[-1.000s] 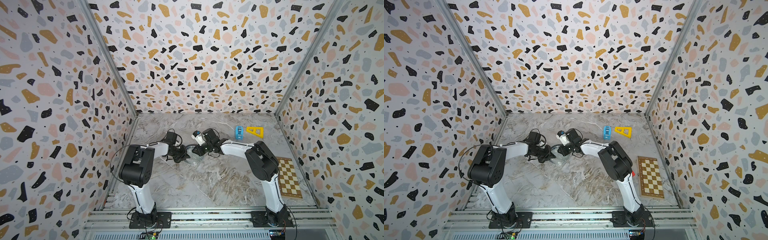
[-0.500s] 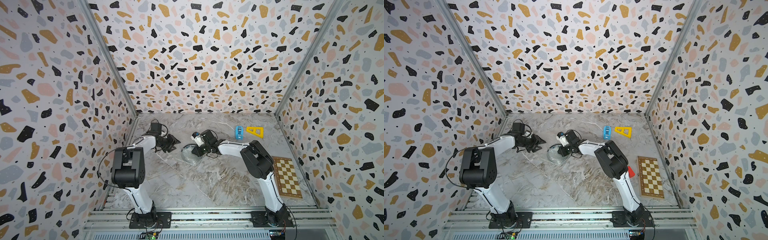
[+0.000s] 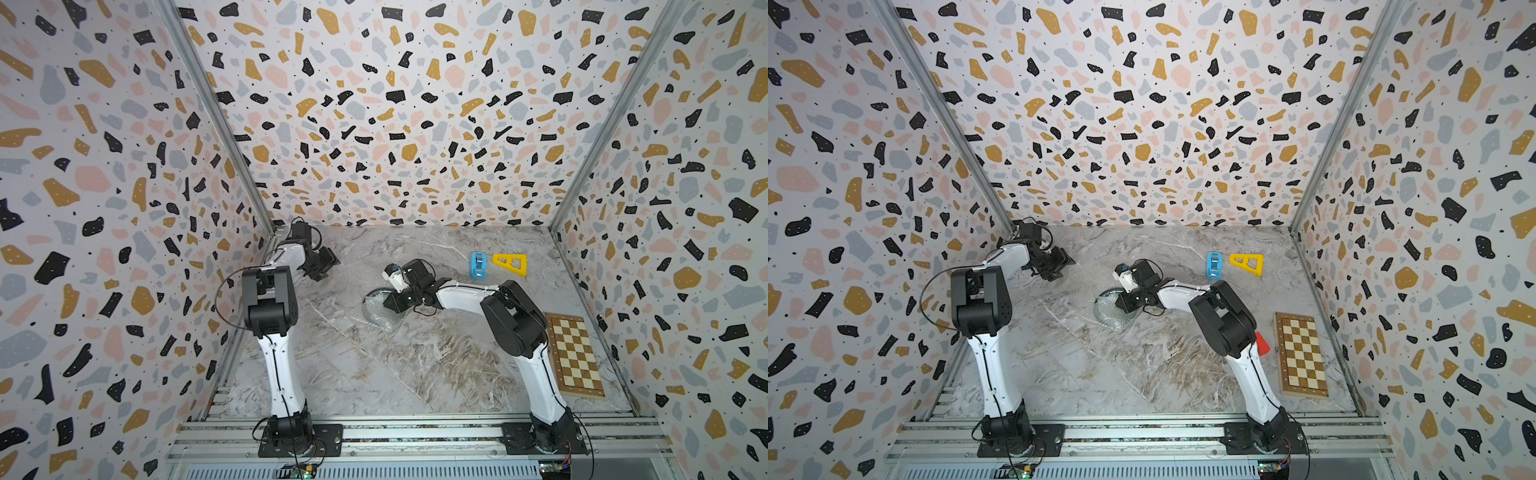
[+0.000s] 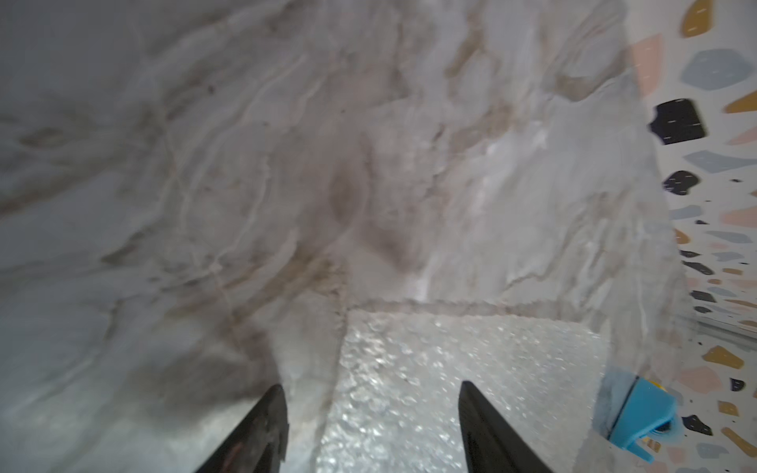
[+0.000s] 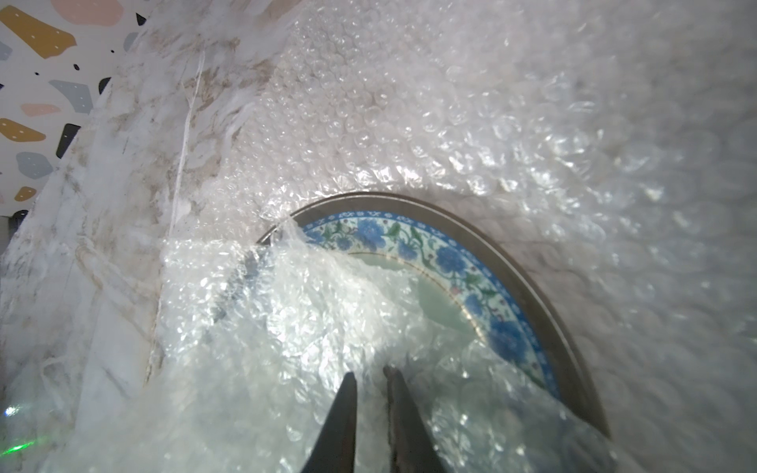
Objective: Wrap dinner plates in bubble wrap
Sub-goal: Wrap the plate in the bubble wrap.
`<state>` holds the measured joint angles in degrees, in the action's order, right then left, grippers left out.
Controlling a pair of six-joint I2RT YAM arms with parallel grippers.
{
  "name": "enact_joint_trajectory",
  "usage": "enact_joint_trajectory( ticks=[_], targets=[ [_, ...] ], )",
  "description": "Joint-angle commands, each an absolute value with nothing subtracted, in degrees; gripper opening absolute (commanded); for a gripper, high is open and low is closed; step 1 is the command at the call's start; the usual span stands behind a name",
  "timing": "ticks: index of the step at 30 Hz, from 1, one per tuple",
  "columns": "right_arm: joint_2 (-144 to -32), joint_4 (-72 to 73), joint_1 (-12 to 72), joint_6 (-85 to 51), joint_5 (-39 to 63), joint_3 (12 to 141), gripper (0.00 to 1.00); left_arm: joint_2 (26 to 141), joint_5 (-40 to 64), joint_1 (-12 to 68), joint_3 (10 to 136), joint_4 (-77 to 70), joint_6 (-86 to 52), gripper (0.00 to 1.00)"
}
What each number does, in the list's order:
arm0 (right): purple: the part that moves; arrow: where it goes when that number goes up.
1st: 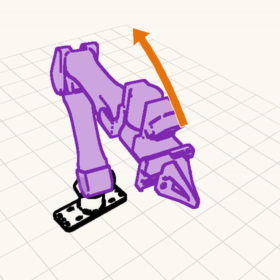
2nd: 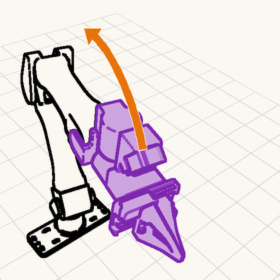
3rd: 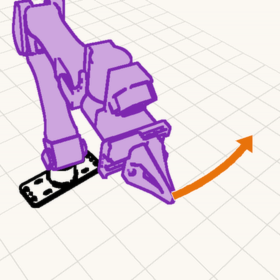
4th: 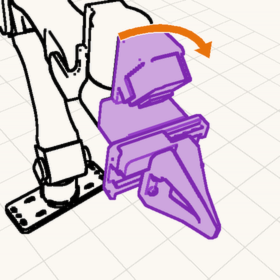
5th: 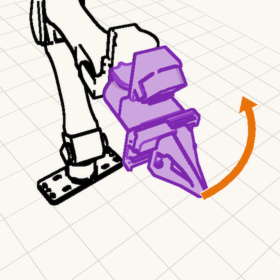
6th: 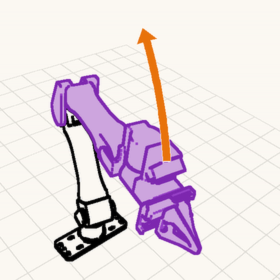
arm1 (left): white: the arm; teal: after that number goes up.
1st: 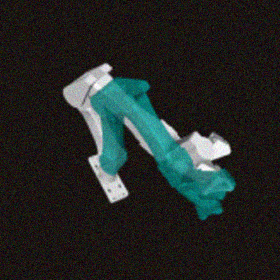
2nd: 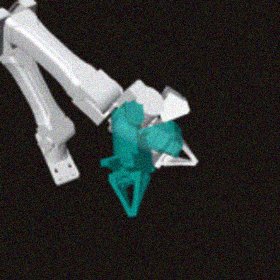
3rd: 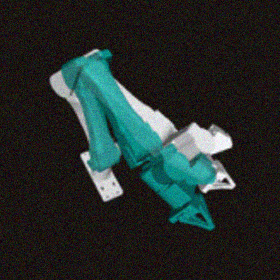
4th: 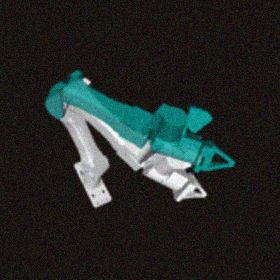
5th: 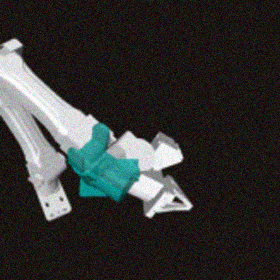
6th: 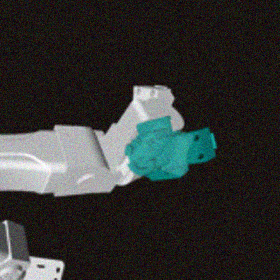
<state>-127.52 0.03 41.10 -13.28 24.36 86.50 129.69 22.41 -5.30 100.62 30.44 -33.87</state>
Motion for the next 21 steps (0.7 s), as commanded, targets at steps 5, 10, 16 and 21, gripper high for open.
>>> enact_joint_trajectory(
  ticks=[5, 10, 16, 21],
  targets=[
    [-128.5, -3.3, 40.7, -13.8, 24.1, 86.9, 0.18, 132.7, 19.6, -3.1, 102.2, 34.7, -34.2, 0.62],
    [-128.3, -3.3, 40.6, -13.5, 23.9, 86.5, 0.17, 133.4, 20.8, -0.4, 100.5, 34.3, -35.1, 0.53],
    [-127.9, -2.7, 40.4, -13.7, 24.9, 85.7, 0.17, 133.3, 19.8, 0.6, 98.3, 33.3, -34.9, 0.42],
    [-127.4, -2.4, 40.3, -13.6, 25.0, 85.3, 0.17, 130.6, 19.6, 0.6, 97.4, 32.1, -35.1, 0.21]
  ],
)
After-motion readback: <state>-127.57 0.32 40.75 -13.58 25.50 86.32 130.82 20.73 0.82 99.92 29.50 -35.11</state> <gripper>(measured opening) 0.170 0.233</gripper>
